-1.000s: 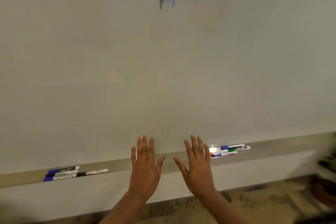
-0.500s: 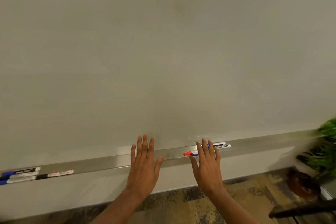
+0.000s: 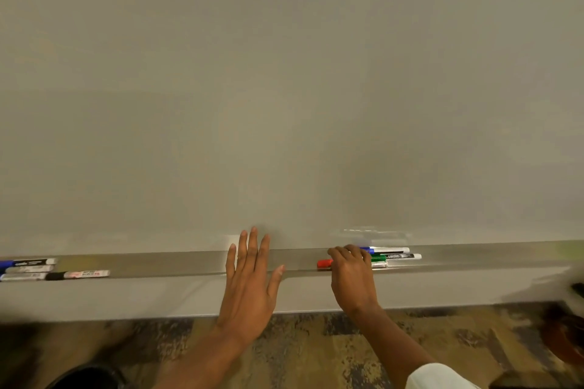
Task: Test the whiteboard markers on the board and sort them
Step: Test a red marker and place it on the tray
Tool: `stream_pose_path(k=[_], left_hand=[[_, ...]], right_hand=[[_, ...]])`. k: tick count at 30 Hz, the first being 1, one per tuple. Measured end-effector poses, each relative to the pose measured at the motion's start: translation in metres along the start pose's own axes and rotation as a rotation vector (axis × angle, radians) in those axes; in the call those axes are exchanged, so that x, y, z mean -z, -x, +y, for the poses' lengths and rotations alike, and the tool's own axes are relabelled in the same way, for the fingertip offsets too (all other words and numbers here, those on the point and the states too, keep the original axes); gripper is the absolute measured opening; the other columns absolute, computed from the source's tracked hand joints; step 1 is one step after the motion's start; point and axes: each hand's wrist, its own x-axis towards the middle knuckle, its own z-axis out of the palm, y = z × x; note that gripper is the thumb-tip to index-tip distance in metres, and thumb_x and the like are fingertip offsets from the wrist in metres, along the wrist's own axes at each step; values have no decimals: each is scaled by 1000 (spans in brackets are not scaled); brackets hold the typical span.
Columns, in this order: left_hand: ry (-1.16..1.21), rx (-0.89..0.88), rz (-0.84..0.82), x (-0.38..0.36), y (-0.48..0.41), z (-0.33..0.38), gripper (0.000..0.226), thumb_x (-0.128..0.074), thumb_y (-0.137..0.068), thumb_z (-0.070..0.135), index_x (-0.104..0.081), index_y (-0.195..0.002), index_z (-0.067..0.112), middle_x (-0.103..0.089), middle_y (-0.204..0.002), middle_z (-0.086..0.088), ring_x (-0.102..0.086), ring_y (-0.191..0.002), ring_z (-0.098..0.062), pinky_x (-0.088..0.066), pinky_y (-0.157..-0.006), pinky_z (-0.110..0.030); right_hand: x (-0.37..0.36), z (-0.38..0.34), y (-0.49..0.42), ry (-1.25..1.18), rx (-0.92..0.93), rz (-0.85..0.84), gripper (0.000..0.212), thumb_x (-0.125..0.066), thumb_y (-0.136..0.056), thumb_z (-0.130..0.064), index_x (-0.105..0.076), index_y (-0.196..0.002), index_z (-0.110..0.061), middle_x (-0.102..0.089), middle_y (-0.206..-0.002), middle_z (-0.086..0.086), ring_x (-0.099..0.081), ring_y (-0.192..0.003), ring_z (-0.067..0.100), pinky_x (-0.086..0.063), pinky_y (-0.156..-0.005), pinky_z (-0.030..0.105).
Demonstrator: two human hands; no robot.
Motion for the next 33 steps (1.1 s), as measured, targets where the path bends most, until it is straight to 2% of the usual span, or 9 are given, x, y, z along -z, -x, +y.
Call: stream_pose_path(k=[5,10,13,17,22,25,27,30,33], left_hand=[[16,11,26,-14,-1,-4,65,-33,-107,48,-18,-162,17,-6,-171,-4,2,-158,-19,-2,-125,-44],[51,9,29,-17,-3,-5,64,-31,-107,48,-19,-162,18,-8,-171,-3,1,-158,-18,-5,-125,-45],[75,7,31,-18,-1,-6,63,-32,-108,47,-19,-162,19,-9,-171,-2,0,-158,-18,-5,-125,-45],[96,-4,49,-19,1,-9,61,-38,-107,44,-23,-161,19,-12,-171,-1,-2,-158,-17,-5,-125,-43],[163,-4,66,-13,0,-13,57,-39,-107,40,-25,-160,24,-17,-169,3,-5,-158,-14,-6,-126,-40],[241,8,102,-2,-1,-14,49,-37,-108,37,-38,-155,24,-31,-164,8,-13,-155,-6,-9,-127,-33],[329,75,146,7,-2,-15,41,-41,-109,35,-50,-149,26,-40,-155,15,-19,-151,3,-15,-125,-26],[563,255,178,29,-8,-11,36,-49,-105,36,-60,-139,31,-52,-144,22,-40,-139,3,-34,-116,-24],[837,354,208,61,-23,-6,30,-57,-103,30,-68,-130,25,-69,-125,20,-59,-122,5,-48,-105,-18]], right_hand=[[-26,10,-17,-42,55,-75,36,-72,-81,-7,-69,-113,-22,-71,-113,-3,-60,-111,21,-44,-102,39],[-40,15,-22,-28,90,-104,30,-72,-84,-13,-70,-111,-27,-71,-110,-7,-59,-108,17,-43,-102,35],[-42,16,-26,-34,97,-86,25,-73,-83,-14,-71,-104,-28,-72,-105,-7,-59,-104,16,-45,-98,33],[-46,15,-29,-60,145,-71,25,-73,-84,-16,-70,-107,-27,-70,-108,-7,-58,-106,16,-46,-97,31],[-52,1,-33,-156,235,30,29,-78,-78,-12,-71,-104,-22,-71,-104,-3,-60,-100,19,-50,-90,32],[-45,-21,-36,-315,242,98,31,-72,-83,-7,-69,-111,-21,-68,-109,-2,-58,-104,18,-48,-94,30],[-31,-42,-36,-480,217,152,28,-65,-90,-8,-68,-114,-21,-65,-112,-4,-56,-107,14,-48,-97,28],[2,-80,-37,-784,116,218,23,-62,-95,-13,-67,-115,-22,-64,-112,-9,-56,-110,6,-48,-97,24],[46,-118,-36,-1121,4,210,19,-65,-94,-14,-69,-111,-23,-67,-107,-11,-63,-106,11,-51,-91,22]])
